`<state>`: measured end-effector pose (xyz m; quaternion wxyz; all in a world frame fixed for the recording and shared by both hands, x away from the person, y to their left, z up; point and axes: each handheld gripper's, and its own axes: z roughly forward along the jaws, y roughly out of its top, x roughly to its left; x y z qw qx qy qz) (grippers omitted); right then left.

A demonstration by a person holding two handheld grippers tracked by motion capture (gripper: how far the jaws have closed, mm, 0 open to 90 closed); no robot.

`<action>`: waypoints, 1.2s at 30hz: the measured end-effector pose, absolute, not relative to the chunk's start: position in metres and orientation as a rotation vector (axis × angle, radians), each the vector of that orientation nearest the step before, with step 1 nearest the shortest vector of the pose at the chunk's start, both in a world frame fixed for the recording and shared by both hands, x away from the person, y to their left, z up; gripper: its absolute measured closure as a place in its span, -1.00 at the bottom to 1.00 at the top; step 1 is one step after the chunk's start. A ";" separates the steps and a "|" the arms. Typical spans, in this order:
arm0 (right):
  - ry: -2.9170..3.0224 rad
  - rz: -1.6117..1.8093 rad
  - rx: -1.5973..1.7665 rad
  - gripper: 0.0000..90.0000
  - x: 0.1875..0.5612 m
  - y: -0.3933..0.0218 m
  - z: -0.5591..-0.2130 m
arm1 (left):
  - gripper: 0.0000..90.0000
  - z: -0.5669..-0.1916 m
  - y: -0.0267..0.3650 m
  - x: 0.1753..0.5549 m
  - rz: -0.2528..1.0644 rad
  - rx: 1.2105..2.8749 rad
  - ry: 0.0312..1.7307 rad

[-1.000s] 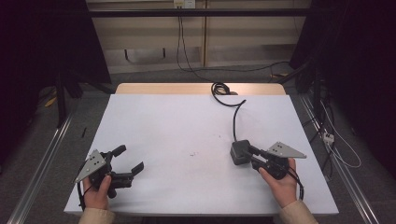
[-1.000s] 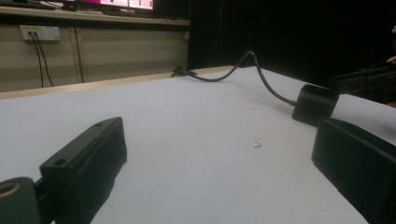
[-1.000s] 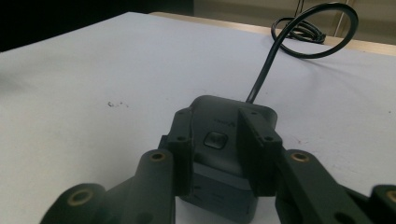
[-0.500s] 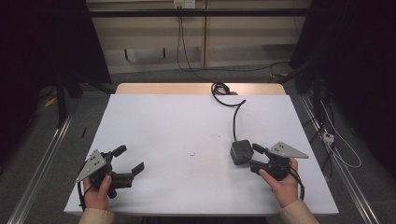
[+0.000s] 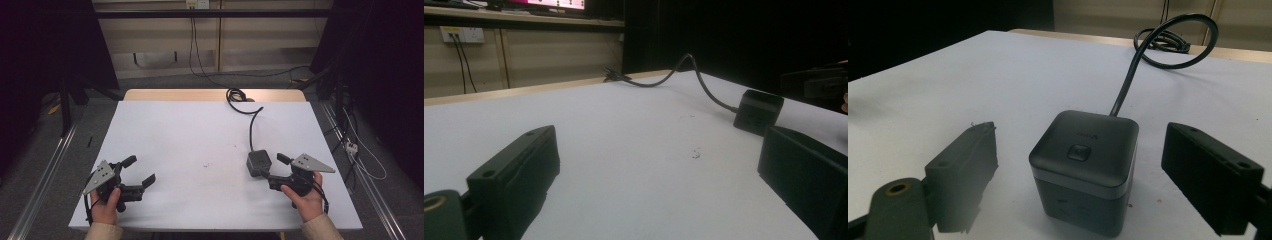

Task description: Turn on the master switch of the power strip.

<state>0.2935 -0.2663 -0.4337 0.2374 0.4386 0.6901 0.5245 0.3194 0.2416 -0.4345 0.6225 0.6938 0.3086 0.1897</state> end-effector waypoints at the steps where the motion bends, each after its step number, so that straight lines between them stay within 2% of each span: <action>1: 1.887 1.436 1.200 -0.69 0.293 -0.266 -0.434 | -0.93 -0.435 0.242 0.319 0.435 1.594 0.709; 36: 1.927 1.475 1.140 -0.78 0.280 -0.269 -0.439 | -0.93 -0.434 0.250 0.312 0.436 1.592 0.711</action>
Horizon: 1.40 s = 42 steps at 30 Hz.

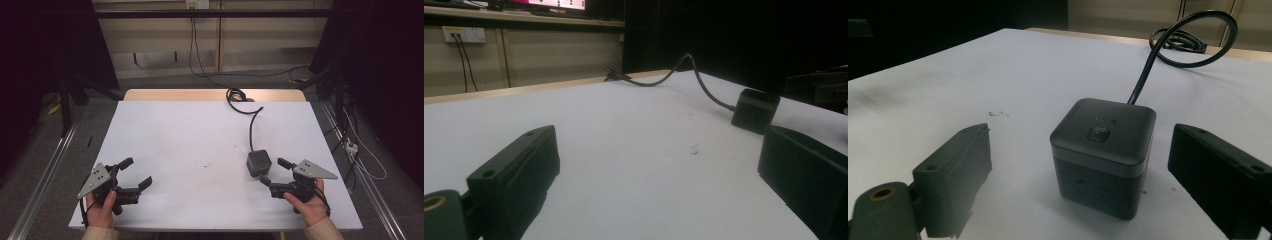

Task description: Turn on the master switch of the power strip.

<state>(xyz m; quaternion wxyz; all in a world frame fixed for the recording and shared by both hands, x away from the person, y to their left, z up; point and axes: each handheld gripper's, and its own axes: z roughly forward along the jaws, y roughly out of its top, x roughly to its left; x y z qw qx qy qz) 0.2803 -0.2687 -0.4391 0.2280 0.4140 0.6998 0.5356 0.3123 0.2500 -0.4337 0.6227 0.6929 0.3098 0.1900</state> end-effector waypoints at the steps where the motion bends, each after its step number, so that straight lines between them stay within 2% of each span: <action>1: 1.929 1.473 1.139 -0.78 0.280 -0.269 -0.439 | -0.93 -0.434 0.250 0.312 0.436 1.591 0.714; 42: 1.986 1.443 1.132 -0.76 0.268 -0.292 -0.450 | -0.93 -0.435 0.253 0.310 0.436 1.594 0.721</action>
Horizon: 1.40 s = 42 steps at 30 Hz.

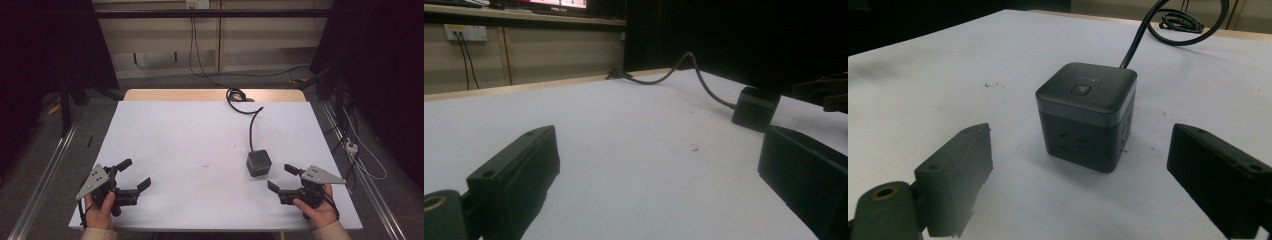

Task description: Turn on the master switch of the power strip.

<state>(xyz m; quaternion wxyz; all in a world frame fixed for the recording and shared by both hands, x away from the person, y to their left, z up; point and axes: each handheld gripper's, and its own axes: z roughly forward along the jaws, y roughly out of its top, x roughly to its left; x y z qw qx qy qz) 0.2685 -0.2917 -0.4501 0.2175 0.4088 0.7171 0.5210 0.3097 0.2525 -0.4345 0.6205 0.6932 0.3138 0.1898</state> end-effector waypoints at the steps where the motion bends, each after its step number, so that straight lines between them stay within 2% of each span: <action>1: 1.986 1.441 1.132 -0.76 0.268 -0.292 -0.450 | -0.93 -0.435 0.253 0.310 0.436 1.593 0.722; 42: 1.990 1.413 1.138 -0.73 0.264 -0.301 -0.452 | -0.93 -0.435 0.255 0.309 0.445 1.601 0.728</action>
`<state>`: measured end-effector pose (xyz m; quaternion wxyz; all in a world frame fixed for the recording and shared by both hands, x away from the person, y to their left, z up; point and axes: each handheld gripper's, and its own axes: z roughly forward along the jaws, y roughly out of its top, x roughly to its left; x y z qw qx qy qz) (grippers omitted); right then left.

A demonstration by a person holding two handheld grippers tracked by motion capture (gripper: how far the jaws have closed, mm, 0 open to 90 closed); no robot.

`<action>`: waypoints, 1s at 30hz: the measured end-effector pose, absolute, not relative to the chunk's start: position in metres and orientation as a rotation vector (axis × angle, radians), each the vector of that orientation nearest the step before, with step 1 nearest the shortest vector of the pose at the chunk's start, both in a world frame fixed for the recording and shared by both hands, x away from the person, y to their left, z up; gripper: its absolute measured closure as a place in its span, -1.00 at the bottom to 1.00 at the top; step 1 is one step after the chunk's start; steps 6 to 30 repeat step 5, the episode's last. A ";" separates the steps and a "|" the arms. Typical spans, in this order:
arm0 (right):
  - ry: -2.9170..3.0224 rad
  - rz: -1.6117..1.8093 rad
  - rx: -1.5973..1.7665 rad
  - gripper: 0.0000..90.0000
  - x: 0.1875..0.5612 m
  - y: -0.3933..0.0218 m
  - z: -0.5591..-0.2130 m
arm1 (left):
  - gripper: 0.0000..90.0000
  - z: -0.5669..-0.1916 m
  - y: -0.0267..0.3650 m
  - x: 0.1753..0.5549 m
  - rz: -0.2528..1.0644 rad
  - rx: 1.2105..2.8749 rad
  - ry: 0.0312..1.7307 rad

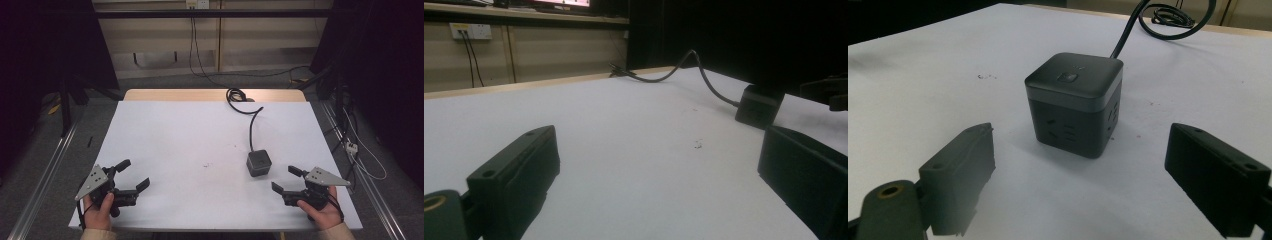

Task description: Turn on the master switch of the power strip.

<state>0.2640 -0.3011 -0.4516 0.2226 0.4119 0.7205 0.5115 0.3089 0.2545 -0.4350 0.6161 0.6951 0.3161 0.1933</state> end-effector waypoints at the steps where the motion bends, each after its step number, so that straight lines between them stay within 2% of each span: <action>1: 1.992 1.410 1.135 -0.73 0.264 -0.301 -0.452 | -0.93 -0.435 0.254 0.309 0.444 1.603 0.726; 30: 1.993 1.407 1.133 -0.73 0.264 -0.302 -0.452 | -0.93 -0.436 0.253 0.311 0.439 1.600 0.731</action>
